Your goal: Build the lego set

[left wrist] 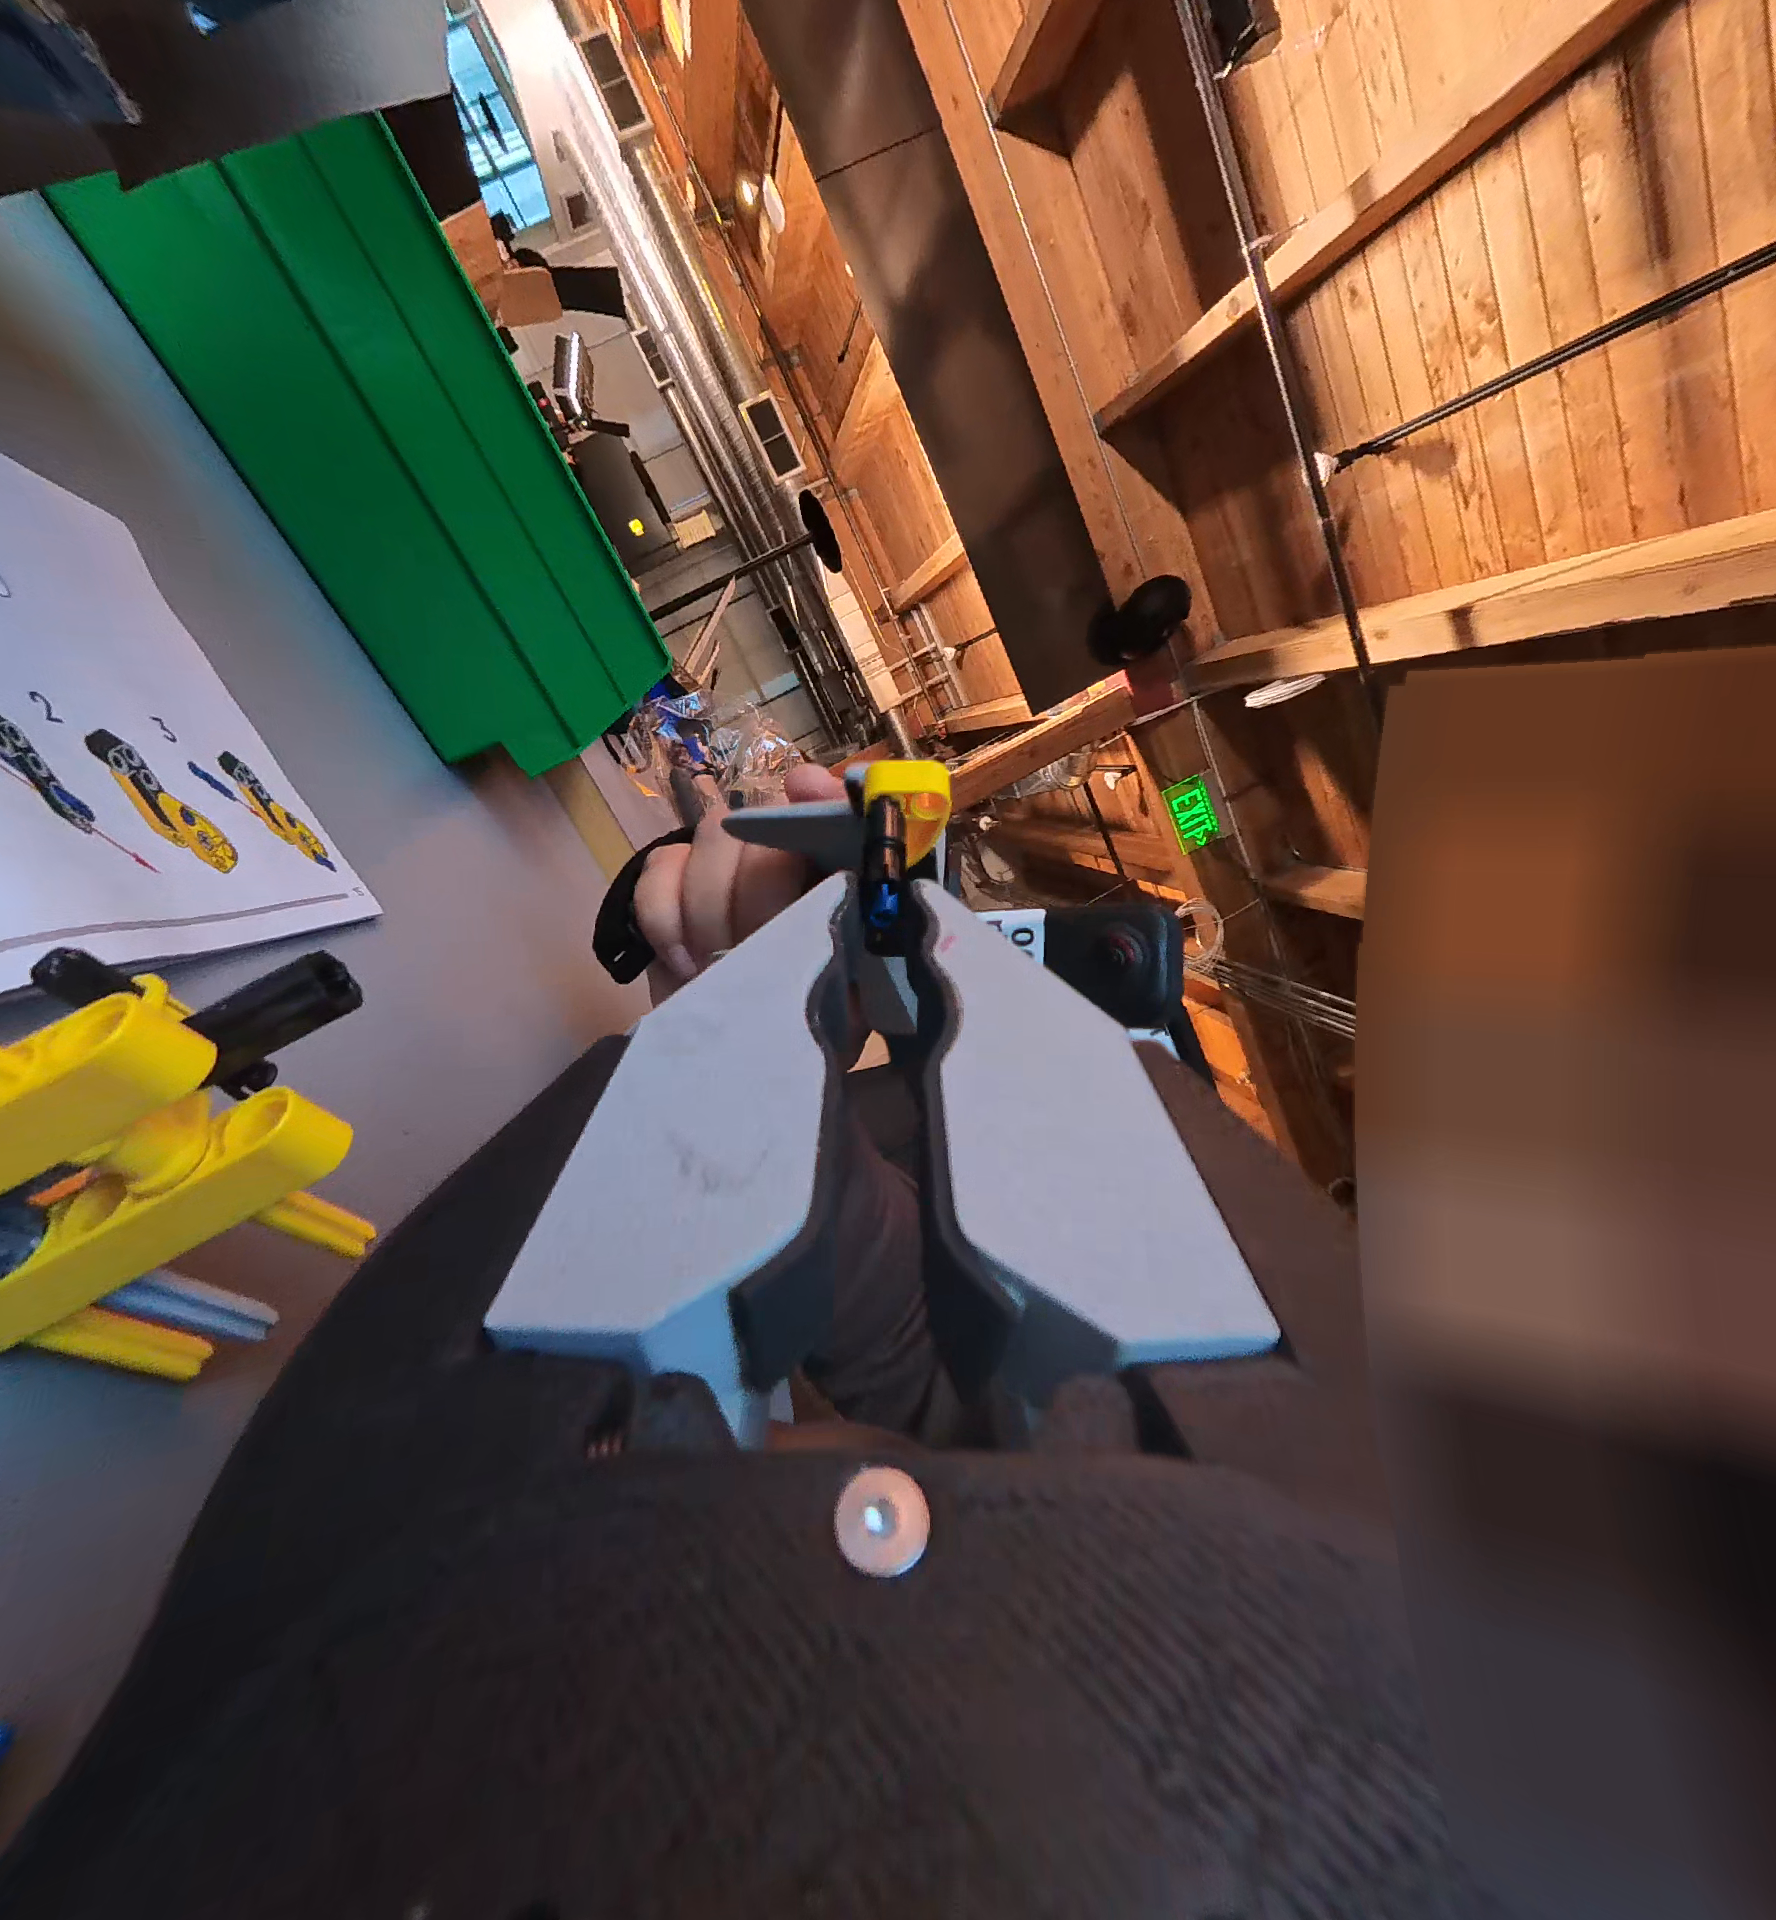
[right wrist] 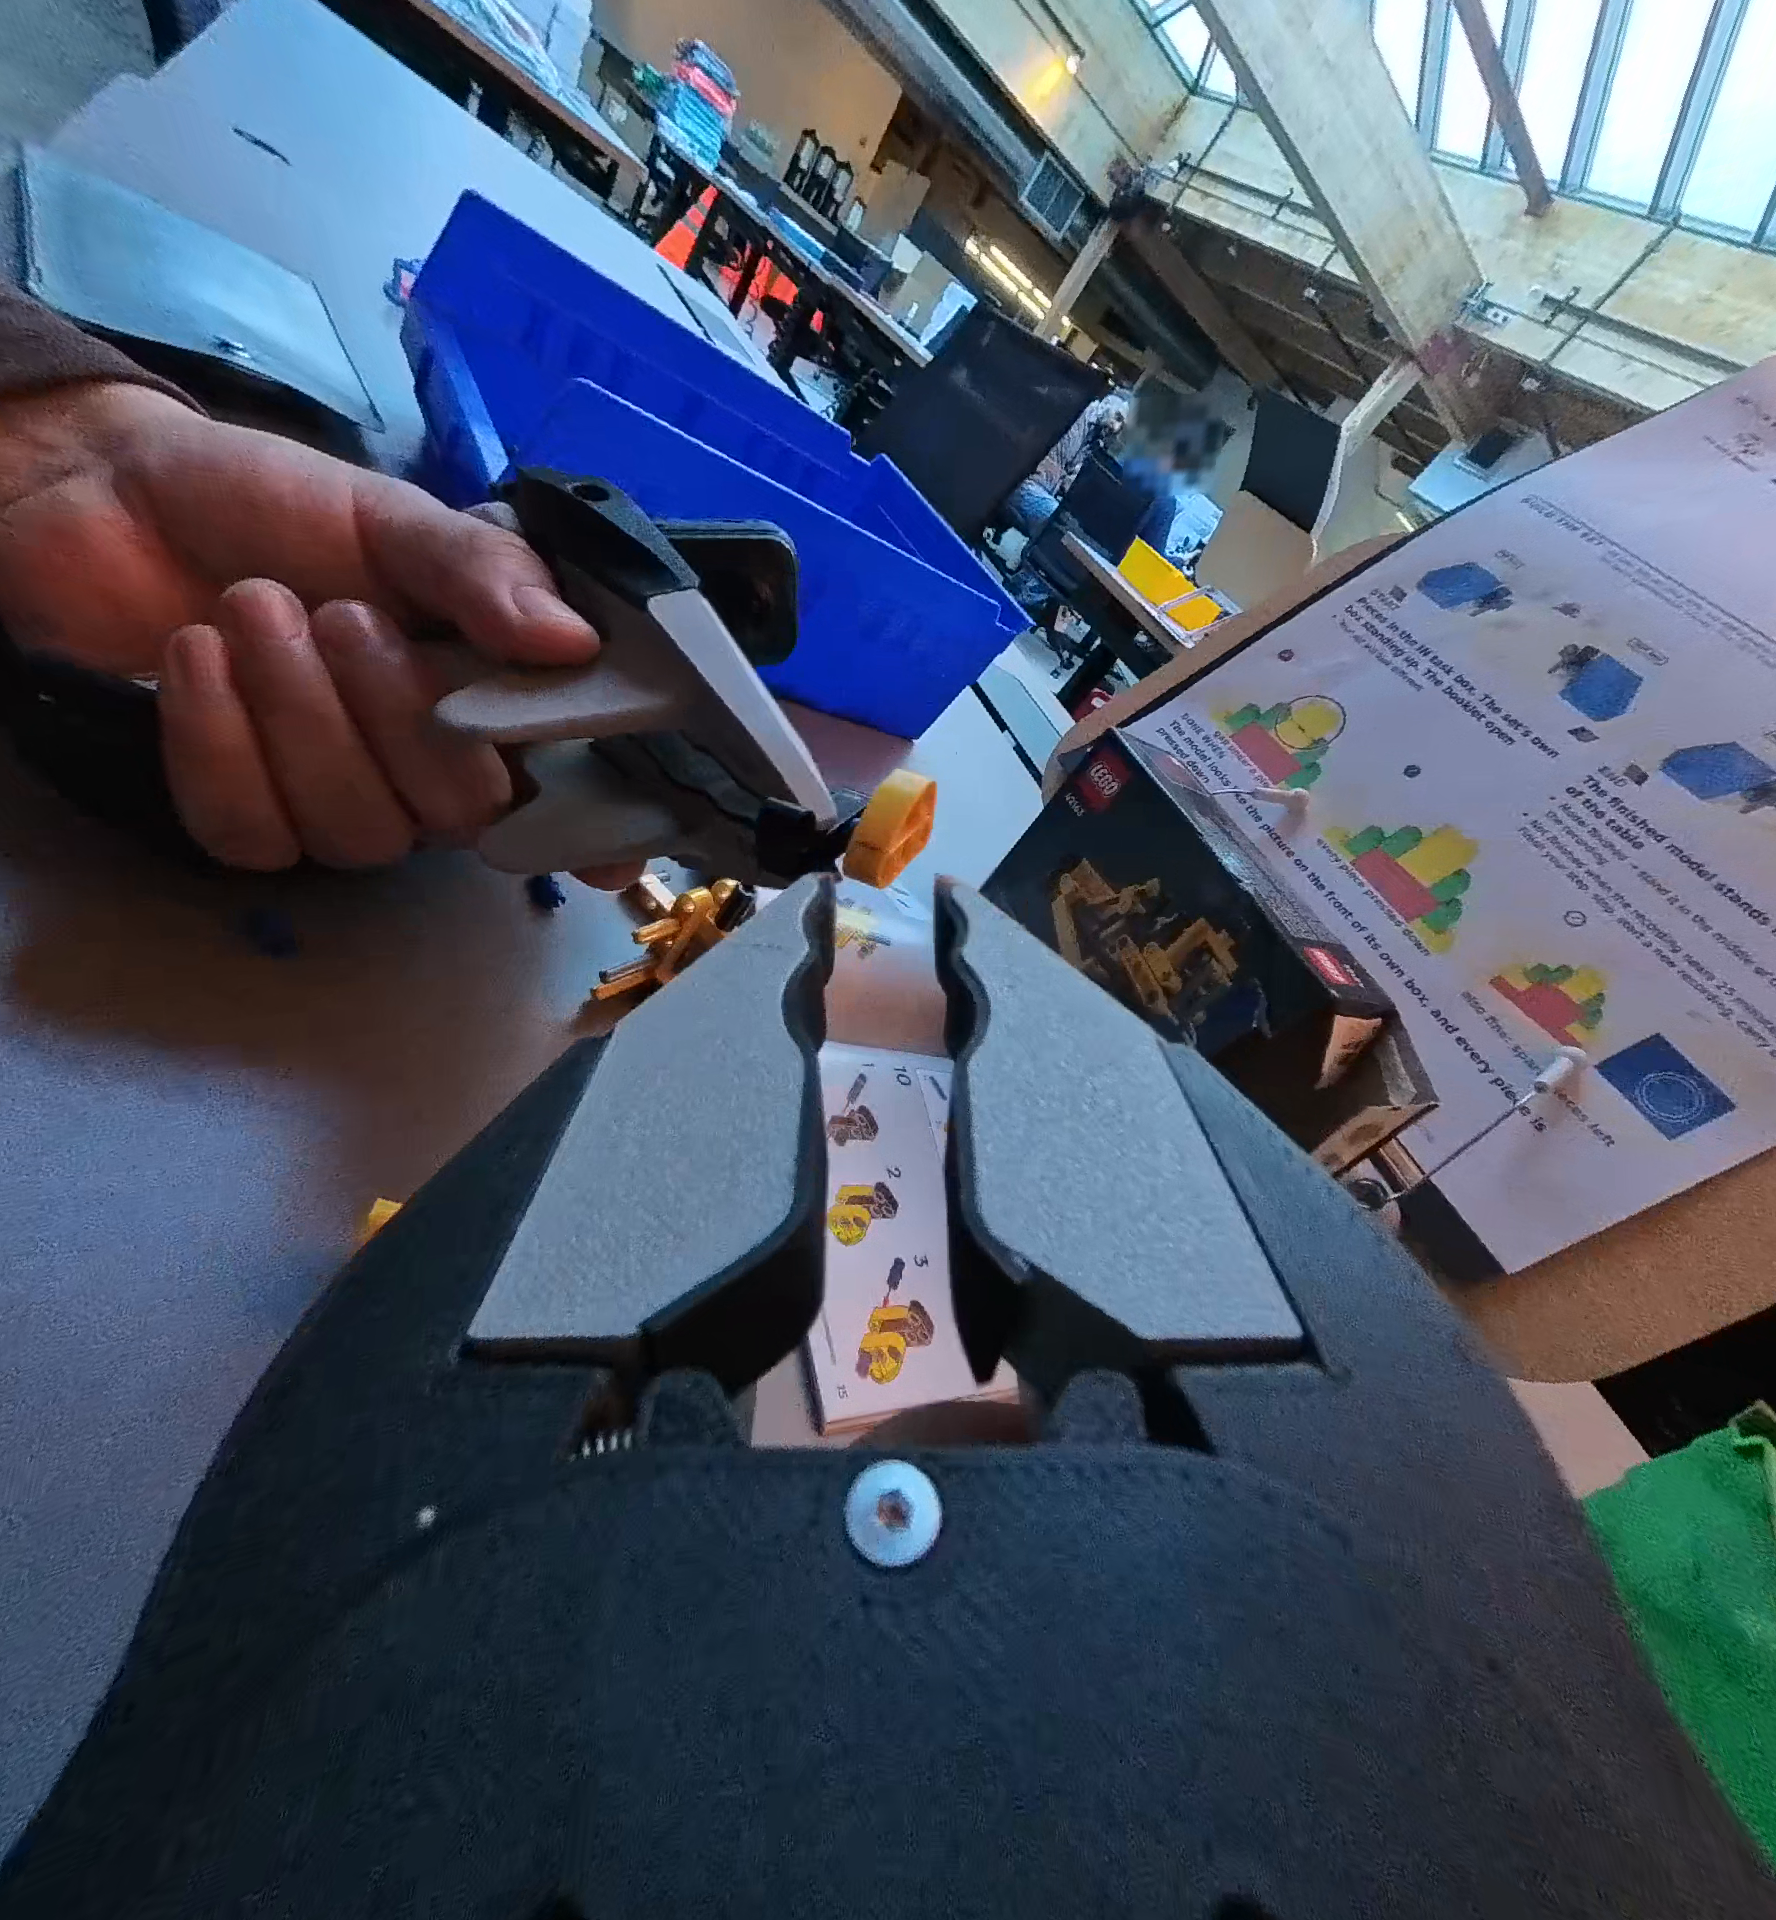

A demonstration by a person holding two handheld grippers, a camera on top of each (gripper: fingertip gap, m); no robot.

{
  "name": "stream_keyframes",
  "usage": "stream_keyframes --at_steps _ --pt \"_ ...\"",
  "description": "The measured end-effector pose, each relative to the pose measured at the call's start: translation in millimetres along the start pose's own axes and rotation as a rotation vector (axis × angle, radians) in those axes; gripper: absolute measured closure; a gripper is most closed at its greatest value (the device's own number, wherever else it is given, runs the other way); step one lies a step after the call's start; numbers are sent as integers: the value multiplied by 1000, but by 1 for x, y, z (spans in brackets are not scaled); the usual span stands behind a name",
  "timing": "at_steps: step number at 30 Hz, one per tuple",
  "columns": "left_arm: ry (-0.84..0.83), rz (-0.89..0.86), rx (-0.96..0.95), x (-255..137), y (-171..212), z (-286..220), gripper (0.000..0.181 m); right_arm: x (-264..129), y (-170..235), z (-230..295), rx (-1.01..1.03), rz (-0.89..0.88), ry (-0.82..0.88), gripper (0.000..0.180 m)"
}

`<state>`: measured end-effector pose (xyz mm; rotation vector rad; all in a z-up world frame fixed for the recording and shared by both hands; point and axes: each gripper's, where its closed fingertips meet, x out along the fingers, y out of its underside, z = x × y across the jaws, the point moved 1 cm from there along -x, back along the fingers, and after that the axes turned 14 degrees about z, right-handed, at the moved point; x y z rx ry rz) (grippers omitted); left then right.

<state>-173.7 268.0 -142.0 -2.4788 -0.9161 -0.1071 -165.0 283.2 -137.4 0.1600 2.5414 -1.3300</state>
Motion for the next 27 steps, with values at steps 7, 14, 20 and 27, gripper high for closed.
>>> stream_keyframes --at_steps 7,14,20,27 --pt "1 -9 33 0 2 -2 175 1 -5 4 22 -34 22 174" --pt "6 -81 12 -10 -7 -1 175 13 -9 0 -46 -16 120 176" --pt "-22 -129 47 -12 -18 -3 175 18 -12 -9 -84 79 308 178" --pt "-103 -119 91 -14 -18 1 175 22 -7 -10 -15 112 286 178"
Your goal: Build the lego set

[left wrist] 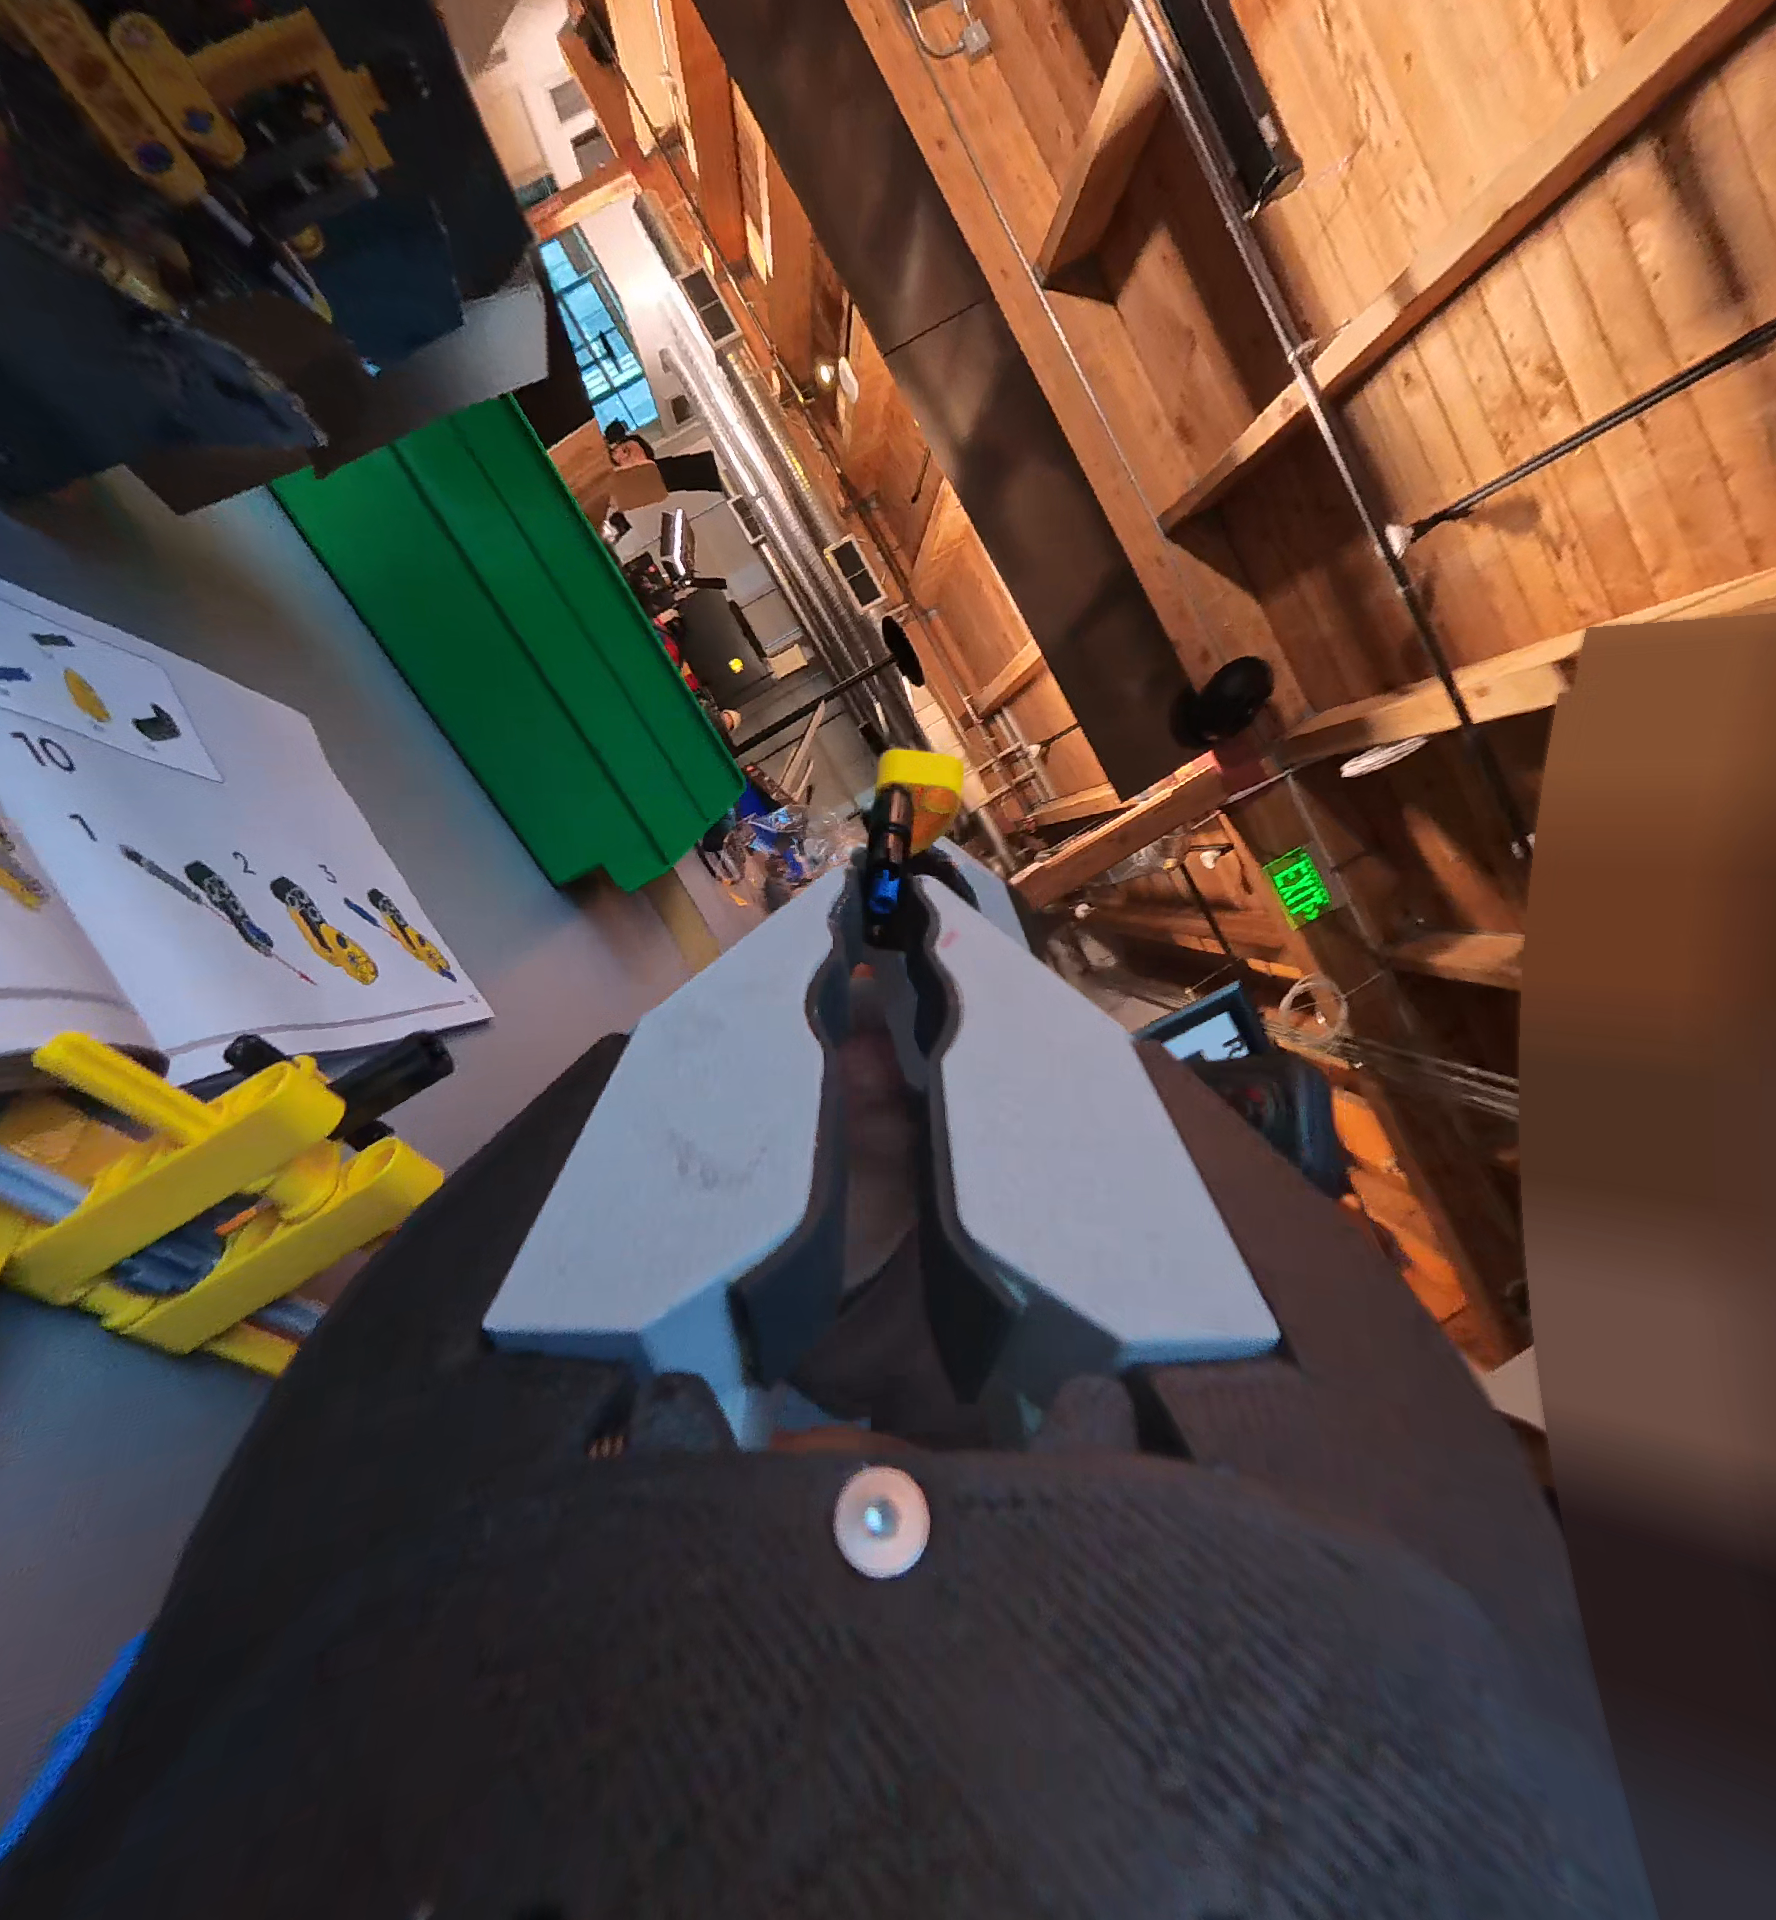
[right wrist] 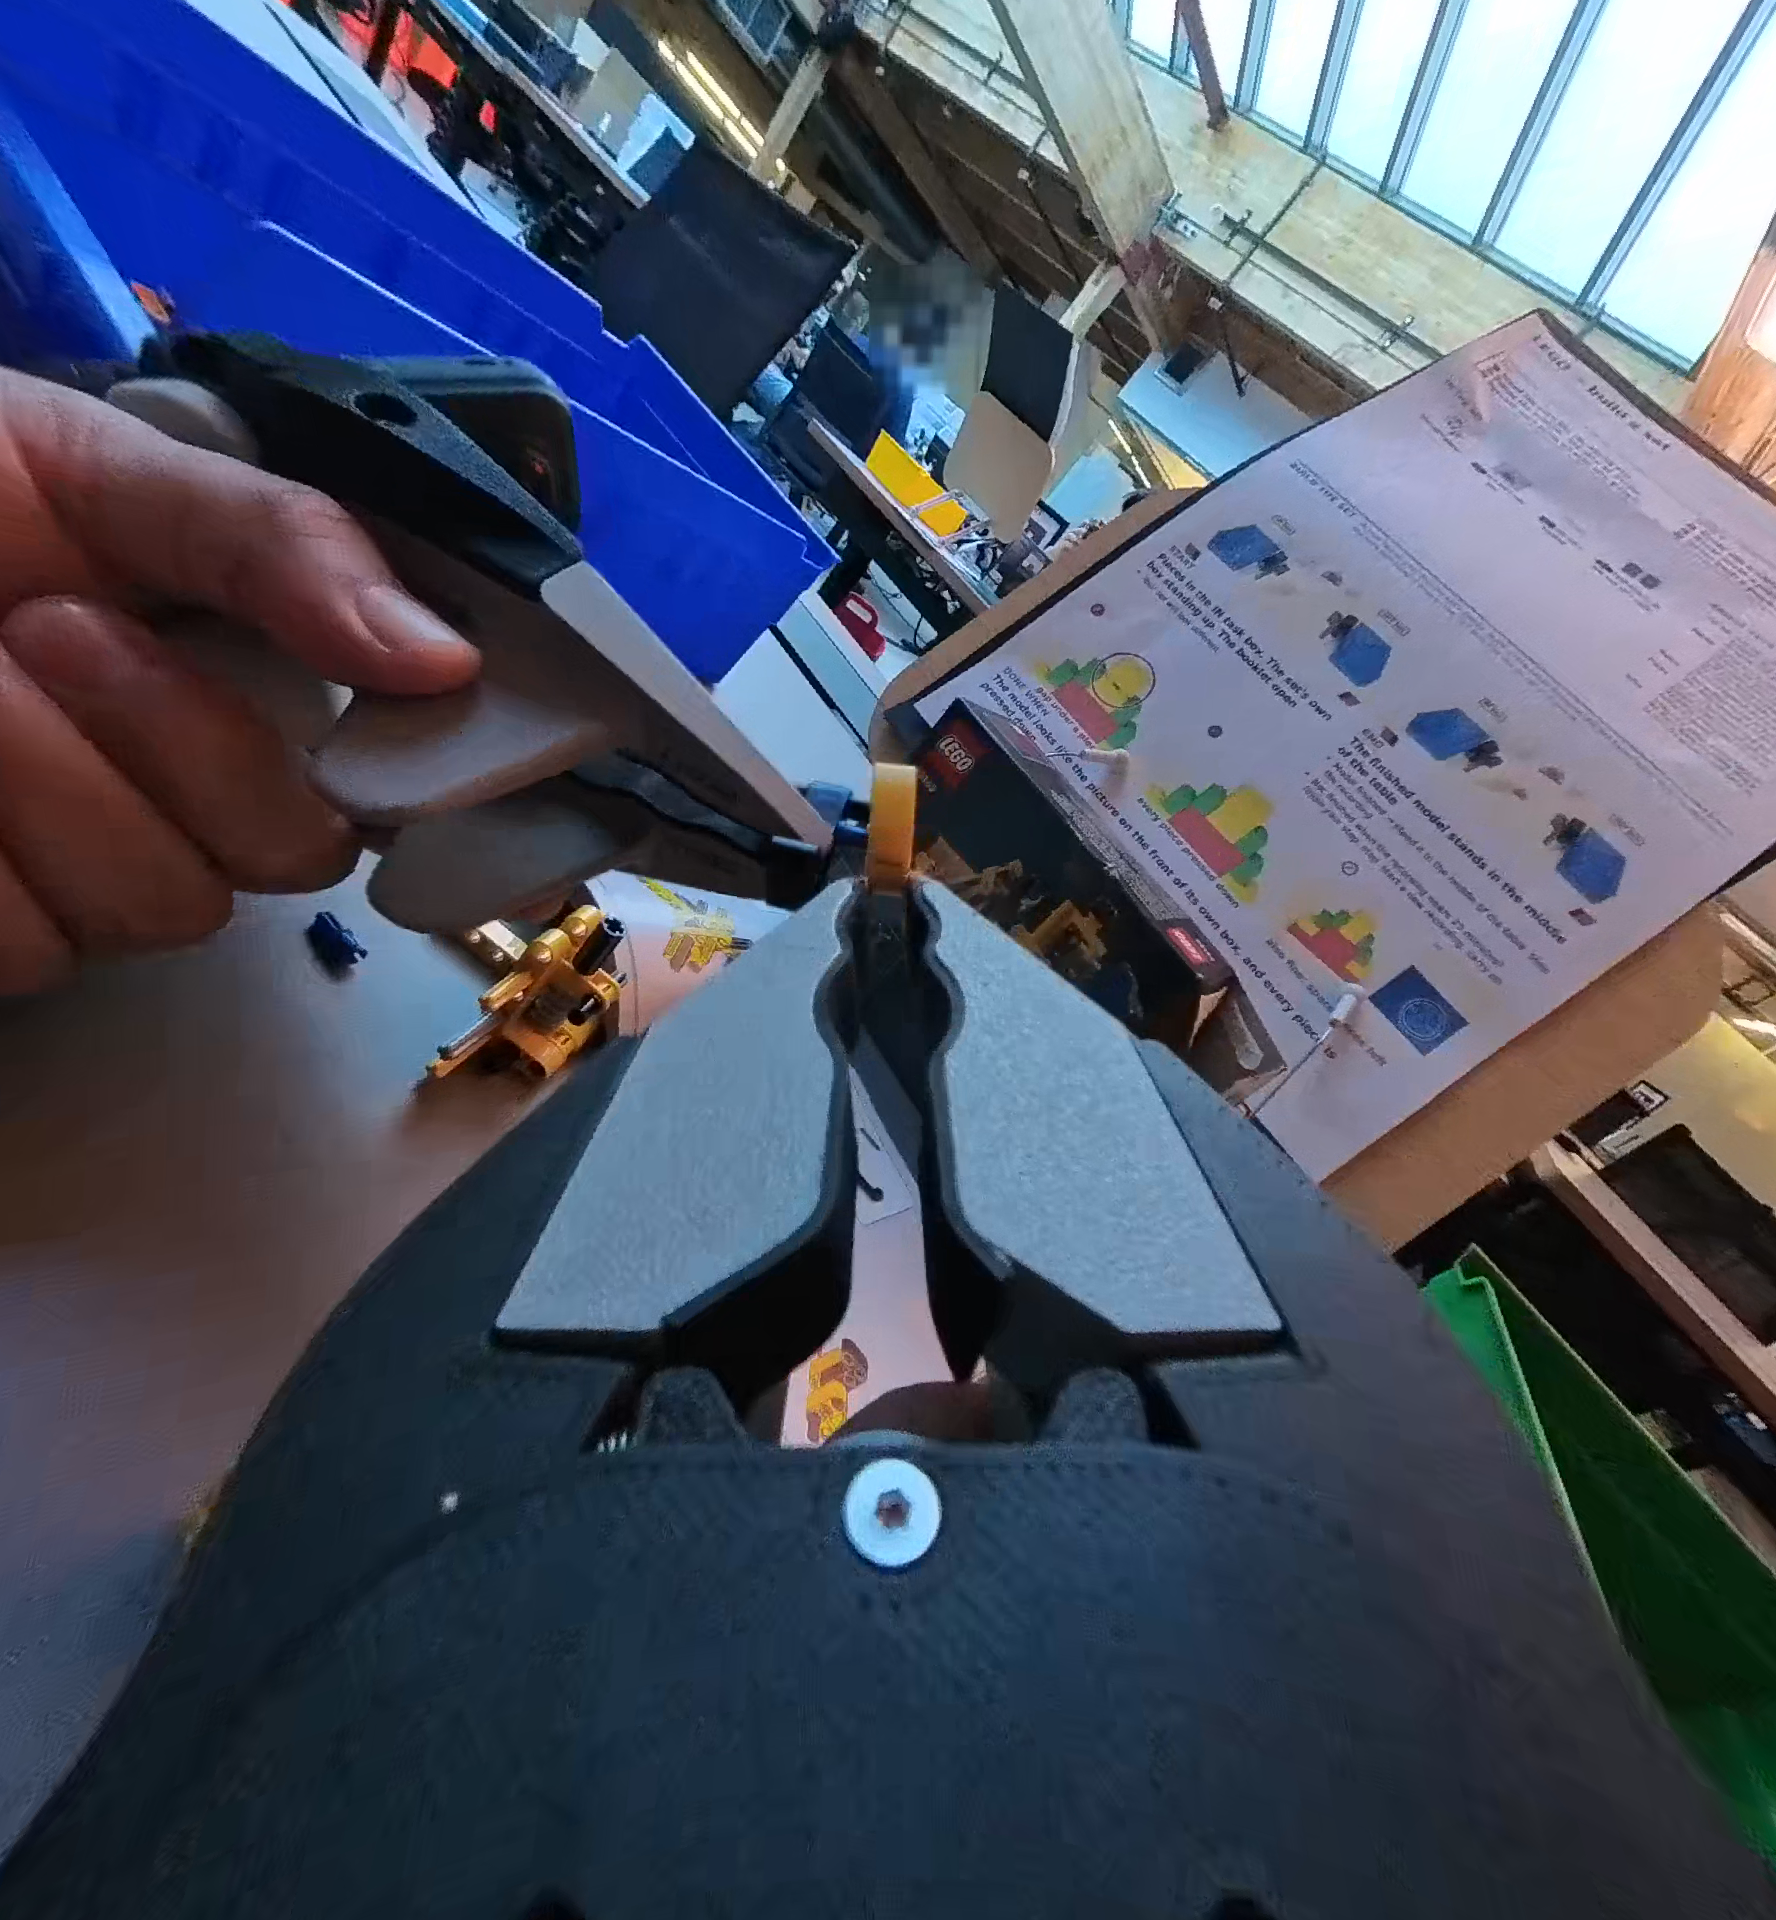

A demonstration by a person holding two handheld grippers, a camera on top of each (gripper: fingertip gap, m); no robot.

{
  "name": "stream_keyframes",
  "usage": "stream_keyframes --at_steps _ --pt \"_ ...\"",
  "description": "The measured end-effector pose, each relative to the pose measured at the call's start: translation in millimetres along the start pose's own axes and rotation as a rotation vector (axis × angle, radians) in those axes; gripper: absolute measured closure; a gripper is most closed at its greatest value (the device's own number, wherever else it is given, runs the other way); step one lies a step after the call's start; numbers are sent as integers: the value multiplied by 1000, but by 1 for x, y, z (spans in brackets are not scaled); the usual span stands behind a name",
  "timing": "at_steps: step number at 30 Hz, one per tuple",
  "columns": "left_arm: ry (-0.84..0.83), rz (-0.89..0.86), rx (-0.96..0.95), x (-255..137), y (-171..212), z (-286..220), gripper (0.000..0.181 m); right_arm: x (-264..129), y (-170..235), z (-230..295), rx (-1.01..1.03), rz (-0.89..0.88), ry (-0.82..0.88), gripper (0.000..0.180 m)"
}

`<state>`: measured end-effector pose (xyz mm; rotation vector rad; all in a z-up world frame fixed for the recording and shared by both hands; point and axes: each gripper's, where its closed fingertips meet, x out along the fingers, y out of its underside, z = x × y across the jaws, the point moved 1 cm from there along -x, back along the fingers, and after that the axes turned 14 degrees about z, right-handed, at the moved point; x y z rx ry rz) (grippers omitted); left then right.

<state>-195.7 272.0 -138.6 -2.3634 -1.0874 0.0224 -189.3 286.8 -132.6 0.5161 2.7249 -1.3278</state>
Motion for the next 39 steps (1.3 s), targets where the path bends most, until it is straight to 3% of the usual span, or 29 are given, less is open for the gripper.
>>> stream_keyframes --at_steps 13,20,23,30,34,39 --pt "-35 38 60 0 2 -3 175 -3 -2 -3 -22 1 -41 178" --pt "-104 71 70 -3 6 7 175 1 8 6 -62 25 -144 177" --pt "-116 87 60 -2 10 10 175 1 12 9 5 9 -252 176" --pt "-165 70 72 1 7 16 176 -10 7 -1 95 -63 -292 171" --pt "-300 105 198 5 11 21 176 -3 6 -2 181 -28 -310 158" --pt "-412 104 381 9 10 16 176 0 4 3 147 -2 -268 174"
